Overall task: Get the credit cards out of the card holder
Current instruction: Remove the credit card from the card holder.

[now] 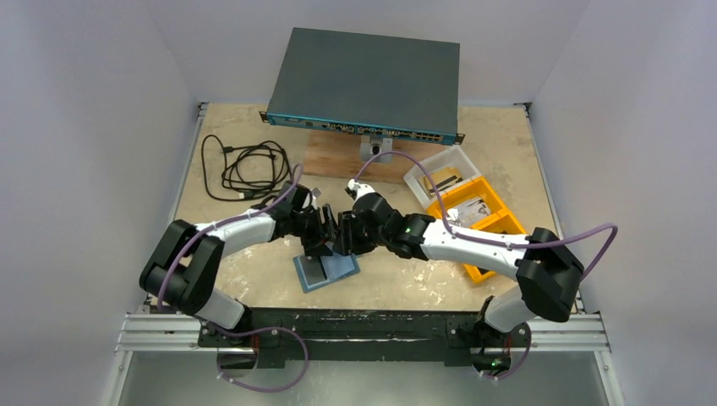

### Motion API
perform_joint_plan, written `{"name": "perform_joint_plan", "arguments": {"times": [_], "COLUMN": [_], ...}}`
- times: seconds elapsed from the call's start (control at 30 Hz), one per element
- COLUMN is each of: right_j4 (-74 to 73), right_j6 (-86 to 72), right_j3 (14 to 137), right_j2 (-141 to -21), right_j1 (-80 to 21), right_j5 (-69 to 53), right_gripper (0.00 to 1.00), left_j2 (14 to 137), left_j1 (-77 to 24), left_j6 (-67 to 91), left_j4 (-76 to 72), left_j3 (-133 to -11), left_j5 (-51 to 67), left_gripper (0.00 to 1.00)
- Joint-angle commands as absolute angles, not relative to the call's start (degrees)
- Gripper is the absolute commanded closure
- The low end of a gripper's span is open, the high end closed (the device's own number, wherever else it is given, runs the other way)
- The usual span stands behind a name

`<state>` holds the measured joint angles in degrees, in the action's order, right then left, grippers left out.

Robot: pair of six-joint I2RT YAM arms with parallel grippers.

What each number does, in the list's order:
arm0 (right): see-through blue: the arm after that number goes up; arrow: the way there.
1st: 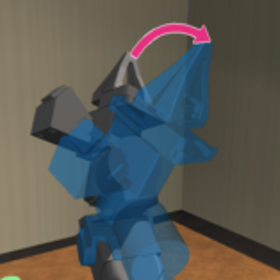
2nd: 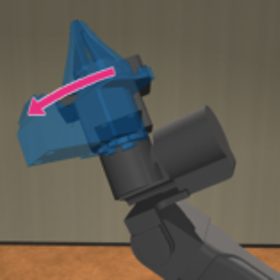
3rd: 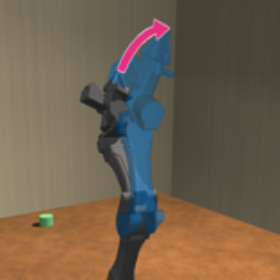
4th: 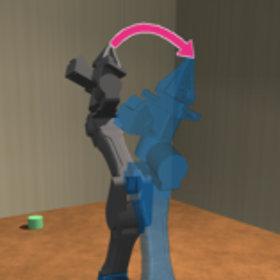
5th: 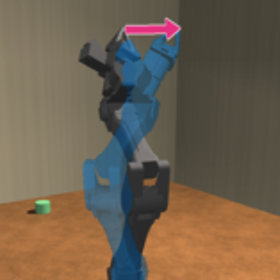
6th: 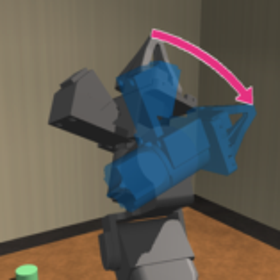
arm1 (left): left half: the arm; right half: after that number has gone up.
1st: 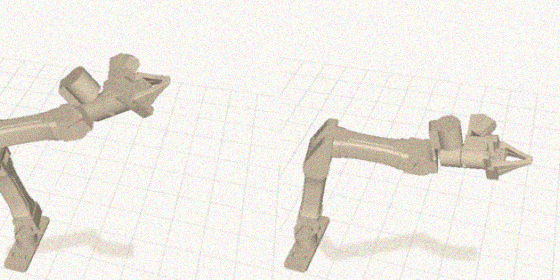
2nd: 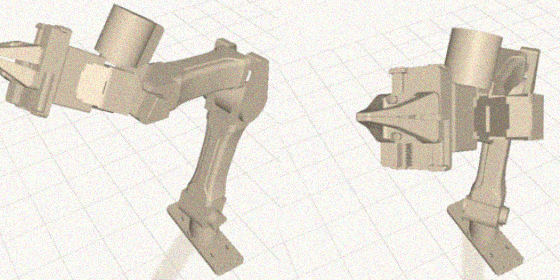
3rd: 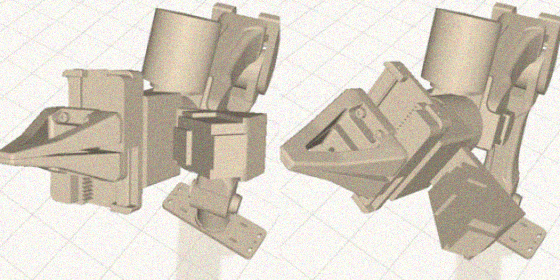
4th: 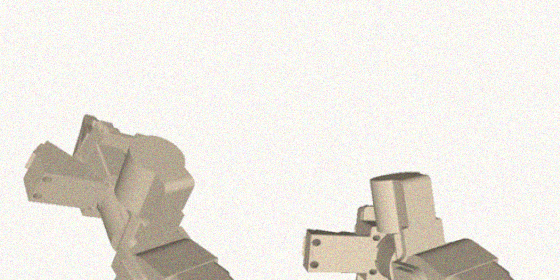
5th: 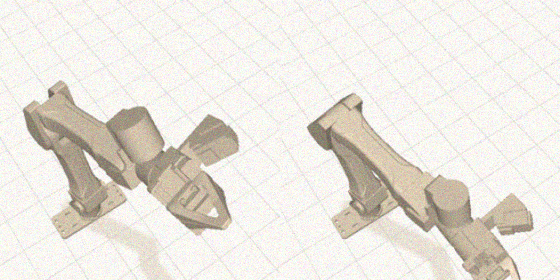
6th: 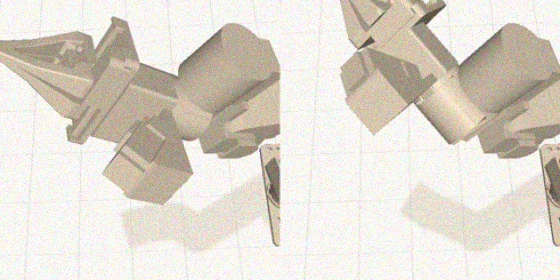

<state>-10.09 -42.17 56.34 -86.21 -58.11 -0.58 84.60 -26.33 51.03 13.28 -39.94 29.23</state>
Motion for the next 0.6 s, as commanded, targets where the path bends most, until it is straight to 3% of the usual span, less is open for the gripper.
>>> {"name": "perform_joint_plan", "arguments": {"times": [0.0,0.57], "right_j4": [-11.9,-11.2], "right_j6": [-41.5,-40.9], "right_j3": [55.5,59.6], "right_j2": [-84.8,-89.7], "right_j1": [-58.2,-60.5], "right_j5": [2.3,0.2], "right_gripper": [0.61,0.62], "left_j2": [89.2,78.4], "left_j1": [-27.0,-27.0], "left_j6": [53.3,47.8], "left_j4": [8.0,26.0], "left_j3": [-42.2,-46.8], "left_j5": [31.2,20.2], "left_gripper": [0.38,0.34]}}
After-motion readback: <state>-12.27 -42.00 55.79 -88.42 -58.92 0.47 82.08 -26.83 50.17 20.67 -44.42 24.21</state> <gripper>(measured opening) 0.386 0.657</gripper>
